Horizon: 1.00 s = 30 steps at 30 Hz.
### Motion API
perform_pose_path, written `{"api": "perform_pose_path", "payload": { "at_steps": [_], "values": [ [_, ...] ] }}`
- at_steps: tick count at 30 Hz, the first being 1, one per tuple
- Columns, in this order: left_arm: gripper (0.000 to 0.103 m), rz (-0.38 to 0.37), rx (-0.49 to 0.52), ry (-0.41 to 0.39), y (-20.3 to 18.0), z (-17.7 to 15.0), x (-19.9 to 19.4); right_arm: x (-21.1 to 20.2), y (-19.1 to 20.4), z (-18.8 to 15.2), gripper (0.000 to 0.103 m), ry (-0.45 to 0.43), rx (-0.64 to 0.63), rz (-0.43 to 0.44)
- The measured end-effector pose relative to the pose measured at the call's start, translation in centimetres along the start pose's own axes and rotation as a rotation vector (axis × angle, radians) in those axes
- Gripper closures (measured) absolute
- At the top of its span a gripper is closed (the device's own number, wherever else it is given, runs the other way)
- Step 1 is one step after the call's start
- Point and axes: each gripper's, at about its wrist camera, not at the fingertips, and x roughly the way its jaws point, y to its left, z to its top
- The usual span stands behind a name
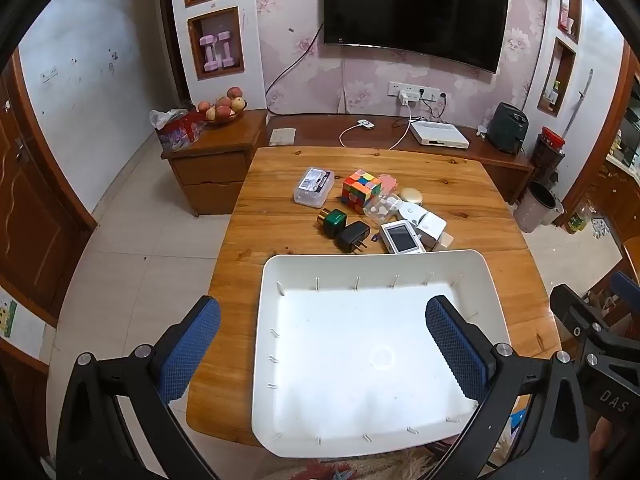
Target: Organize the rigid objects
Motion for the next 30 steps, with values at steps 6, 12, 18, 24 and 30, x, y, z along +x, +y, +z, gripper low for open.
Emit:
{"api": "perform_pose_path", "payload": {
  "at_steps": [6, 12, 18, 24, 30],
  "values": [
    [0.001, -0.002, -0.002, -0.005, 0.0, 0.0, 0.0, 0.1, -0.3, 0.1, 0.000, 0.000, 0.002, -0.006],
    [0.001, 0.000, -0.001, -0.008, 0.0, 0.0, 0.1, 0.2, 0.2, 0.1, 0.000, -0.004, -0.006, -0.003],
    [0.001, 0.002, -0.002, -0.012, 0.0, 0.0, 0.0, 0.6, 0.5, -0.3, 0.000, 0.000, -0.004, -0.004],
    [0.001, 0.004, -0.002, -0.014, -0.4, 0.0, -0.3, 0.9, 0.2, -0.7, 0.000, 0.004, 0.004, 0.002],
    [0.001, 0.003, -0.003, -0.017, -0.3, -0.1, -0.4, 0.8, 0.1, -0.7, 0.000, 0.003, 0.004, 0.004]
  ]
}}
